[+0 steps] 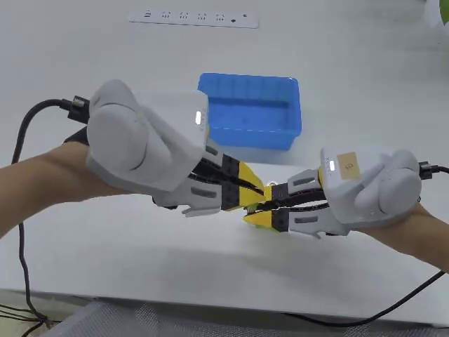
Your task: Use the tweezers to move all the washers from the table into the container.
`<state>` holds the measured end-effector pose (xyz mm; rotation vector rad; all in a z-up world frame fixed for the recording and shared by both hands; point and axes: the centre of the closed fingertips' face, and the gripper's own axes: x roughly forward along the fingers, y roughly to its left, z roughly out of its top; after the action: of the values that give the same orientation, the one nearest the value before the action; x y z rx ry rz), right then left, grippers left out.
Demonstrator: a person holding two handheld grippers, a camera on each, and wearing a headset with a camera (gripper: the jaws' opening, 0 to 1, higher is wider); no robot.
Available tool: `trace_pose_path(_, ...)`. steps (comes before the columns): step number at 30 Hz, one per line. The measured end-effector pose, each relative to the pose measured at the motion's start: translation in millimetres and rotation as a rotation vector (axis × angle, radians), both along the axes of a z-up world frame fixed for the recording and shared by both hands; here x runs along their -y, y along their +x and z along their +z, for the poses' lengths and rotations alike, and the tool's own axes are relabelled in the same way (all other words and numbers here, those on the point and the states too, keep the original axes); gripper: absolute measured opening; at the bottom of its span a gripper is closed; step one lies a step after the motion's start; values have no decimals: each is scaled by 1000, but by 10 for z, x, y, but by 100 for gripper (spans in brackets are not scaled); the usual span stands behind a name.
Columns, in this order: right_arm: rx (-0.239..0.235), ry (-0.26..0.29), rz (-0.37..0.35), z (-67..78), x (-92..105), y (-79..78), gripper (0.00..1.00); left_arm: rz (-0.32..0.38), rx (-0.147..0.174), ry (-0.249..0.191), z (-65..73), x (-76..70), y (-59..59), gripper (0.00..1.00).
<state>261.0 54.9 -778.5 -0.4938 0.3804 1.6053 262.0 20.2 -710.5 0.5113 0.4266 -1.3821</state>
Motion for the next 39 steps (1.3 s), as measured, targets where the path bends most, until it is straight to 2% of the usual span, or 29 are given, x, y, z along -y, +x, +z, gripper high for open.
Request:
trace_pose_path(13, -20, 1, -6, -3, 5, 8, 6, 31, -47, -38, 28, -44, 18, 8)
trace_pose_path(15, -19, -1, -4, -3, 2, 5, 6, 23, -45, -20, -18, -43, 3, 6)
trace_pose_path(17, -18, -3, -2, -6, -6, 6, 6, 31, -40, -29, -28, -41, 20, 6)
trace_pose_path(19, -22, -2, -4, -5, -4, 5, 7, 55, -59, -32, -27, -48, 41, 5)
trace_pose_path(21, -23, -2, -10, -5, -7, 15, 7, 58, -53, -26, -27, -53, 45, 5)
trace_pose_path(25, 4, -21, 2, -1, -11, -15, 7, 62, -61, -20, -29, -49, 18, 5)
trace_pose_path(27, 8, -20, -12, 19, -17, -1, 8, 68, -34, -36, -5, -37, 33, 5)
trace_pose_path(29, 14, -16, -32, 51, -24, 38, 8, 92, -28, -56, 28, -28, 65, 4)
trace_pose_path(30, 14, -10, -36, 71, -28, 47, 8, 114, -47, -74, 54, -27, 80, 4)
trace_pose_path(33, 30, -3, -42, 129, -34, 69, 9, 109, -39, -83, 95, -36, 96, 4)
trace_pose_path(35, 35, 4, -49, 166, -34, 90, 9, 116, -53, -106, 144, -35, 132, 4)
trace_pose_path(39, 57, 9, -90, 245, 4, 200, 10, 127, -58, -140, 225, -40, 227, 5)
